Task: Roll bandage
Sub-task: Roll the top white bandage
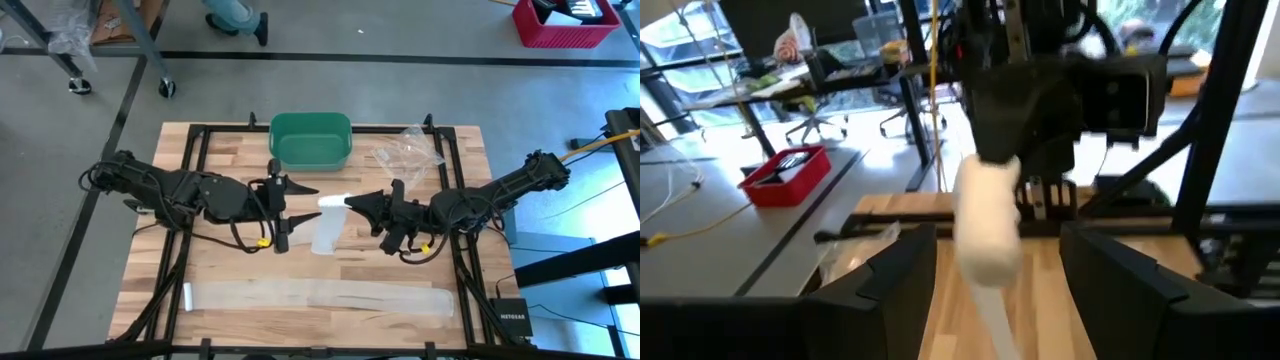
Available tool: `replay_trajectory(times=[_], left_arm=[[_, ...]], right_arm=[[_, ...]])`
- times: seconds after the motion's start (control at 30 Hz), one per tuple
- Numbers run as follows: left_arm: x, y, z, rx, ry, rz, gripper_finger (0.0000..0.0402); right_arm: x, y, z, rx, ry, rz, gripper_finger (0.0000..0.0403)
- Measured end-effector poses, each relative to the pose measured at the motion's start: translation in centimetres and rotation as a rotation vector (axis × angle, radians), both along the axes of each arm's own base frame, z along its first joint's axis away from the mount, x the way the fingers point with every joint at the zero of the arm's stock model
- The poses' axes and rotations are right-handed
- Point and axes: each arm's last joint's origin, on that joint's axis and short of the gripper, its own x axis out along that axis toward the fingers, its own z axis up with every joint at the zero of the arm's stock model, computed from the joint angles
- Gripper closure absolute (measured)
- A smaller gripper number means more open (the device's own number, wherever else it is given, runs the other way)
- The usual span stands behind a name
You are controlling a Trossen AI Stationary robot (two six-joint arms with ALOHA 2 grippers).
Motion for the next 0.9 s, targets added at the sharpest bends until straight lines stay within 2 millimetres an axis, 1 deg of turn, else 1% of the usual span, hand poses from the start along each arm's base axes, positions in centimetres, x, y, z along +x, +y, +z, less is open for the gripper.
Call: replay_trajectory(times=[0.23, 0.37, 0.5, 0.9], left_arm=[[-0.2, 0.1, 0.3, 0.011, -0.015, 0.028, 0.0196], [0.5, 0.4, -0.3, 0.005, 0.001, 0.045, 0.0196], [1.1, 0.5, -0.7, 0.005, 0.017, 0.016, 0.0196], [1.2, 0.4, -0.5, 0.014, 0.000, 0.006, 0.0196]], right_arm=[[0.0, 0.0, 0.0, 0.031, -0.006, -0.007, 0.0368], [0.0, 0.0, 0.0, 0.031, -0.007, 0.010, 0.0368], [0.0, 0.1, 0.0, 0.031, -0.009, 0.023, 0.0369], [0.0, 0.1, 0.0, 0.030, -0.011, 0.038, 0.0369]])
